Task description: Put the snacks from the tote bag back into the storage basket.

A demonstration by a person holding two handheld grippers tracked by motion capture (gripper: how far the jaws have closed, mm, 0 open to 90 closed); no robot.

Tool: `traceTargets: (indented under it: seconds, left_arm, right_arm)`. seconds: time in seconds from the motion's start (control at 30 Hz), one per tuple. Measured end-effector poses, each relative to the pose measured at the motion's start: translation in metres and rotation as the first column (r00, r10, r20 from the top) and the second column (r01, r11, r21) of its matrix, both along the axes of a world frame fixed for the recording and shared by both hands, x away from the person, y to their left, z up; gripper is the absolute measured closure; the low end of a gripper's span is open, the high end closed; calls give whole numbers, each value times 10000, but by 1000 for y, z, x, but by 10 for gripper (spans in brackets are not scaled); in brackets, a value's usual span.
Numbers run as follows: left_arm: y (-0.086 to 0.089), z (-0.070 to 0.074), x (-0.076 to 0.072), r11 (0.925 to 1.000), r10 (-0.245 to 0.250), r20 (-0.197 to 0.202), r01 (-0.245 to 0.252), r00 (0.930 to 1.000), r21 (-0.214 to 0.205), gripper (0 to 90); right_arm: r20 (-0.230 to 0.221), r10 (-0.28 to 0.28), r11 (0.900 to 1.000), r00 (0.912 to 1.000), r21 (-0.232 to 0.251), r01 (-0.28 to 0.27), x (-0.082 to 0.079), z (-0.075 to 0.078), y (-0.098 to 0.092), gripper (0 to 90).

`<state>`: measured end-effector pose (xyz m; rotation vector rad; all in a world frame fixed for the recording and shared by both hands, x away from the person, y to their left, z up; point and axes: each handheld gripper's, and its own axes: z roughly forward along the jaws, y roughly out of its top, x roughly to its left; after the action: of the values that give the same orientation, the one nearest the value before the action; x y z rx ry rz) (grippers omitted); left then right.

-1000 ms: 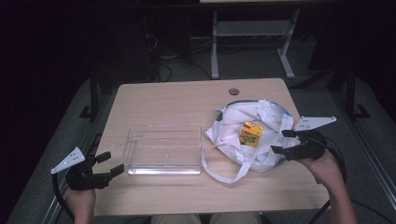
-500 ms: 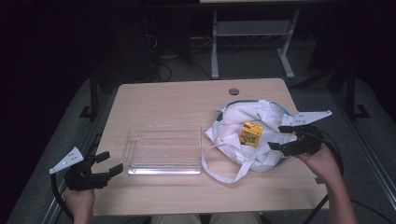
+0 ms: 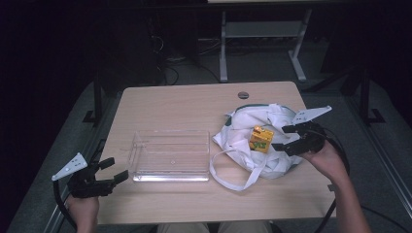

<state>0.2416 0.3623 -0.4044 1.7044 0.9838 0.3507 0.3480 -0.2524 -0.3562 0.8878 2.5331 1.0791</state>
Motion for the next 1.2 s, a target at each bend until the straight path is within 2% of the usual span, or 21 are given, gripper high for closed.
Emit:
traceTargets:
  seconds: [0.57,1.07,1.2]
  left_arm:
    - [3,1,-1,9999,58,82,-57,9999,-152,126]
    - [5,1,0,9998,81,85,-80,9999,-176,126]
    - [5,0,0,9996,117,51,-116,9999,-244,126]
  right_arm:
    - [-303,287,9989,9991,-353,-298,25,4,22,221]
    - [-700,324,9937,9970,-1044,-396,43,-9,38,230]
    - [-699,368,9908,9969,-1277,-455,47,-13,43,265]
